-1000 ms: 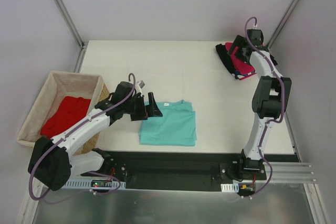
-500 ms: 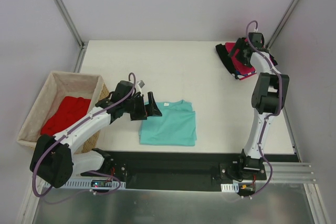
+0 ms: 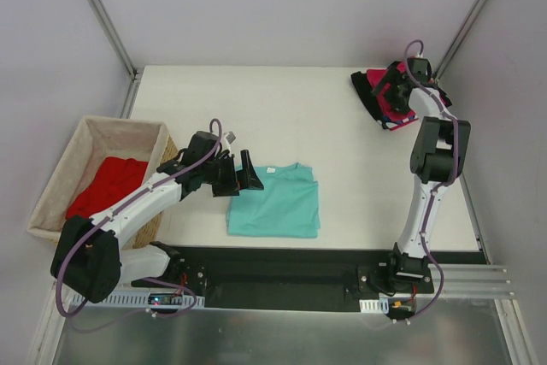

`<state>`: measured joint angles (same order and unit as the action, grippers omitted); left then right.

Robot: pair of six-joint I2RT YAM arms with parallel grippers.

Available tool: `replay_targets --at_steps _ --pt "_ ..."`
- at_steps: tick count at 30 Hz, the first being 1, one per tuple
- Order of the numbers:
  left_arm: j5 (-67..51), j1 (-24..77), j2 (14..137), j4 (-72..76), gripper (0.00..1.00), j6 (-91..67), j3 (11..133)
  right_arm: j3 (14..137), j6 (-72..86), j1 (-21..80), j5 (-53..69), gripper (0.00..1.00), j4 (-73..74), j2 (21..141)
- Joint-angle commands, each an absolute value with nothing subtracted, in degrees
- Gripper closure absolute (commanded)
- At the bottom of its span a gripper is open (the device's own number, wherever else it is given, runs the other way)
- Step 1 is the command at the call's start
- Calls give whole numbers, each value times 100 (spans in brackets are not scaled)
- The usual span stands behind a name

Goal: Fold and stack the t-shirts

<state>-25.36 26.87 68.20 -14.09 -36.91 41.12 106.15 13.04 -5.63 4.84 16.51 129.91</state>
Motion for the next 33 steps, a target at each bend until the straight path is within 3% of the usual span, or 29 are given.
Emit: replay_targets --at_steps 1,17,33 --pt "-2663 2602 6750 -1310 1 -3639 4254 10048 1696 -492 861 6 1978 12789" --pt "-2707 2602 6056 -1292 1 -3726 3867 8280 2241 -9 914 6 1450 11629" --pt "-2760 2593 5511 -1345 1 -3788 3639 6698 3313 1423 317 6 686 10784"
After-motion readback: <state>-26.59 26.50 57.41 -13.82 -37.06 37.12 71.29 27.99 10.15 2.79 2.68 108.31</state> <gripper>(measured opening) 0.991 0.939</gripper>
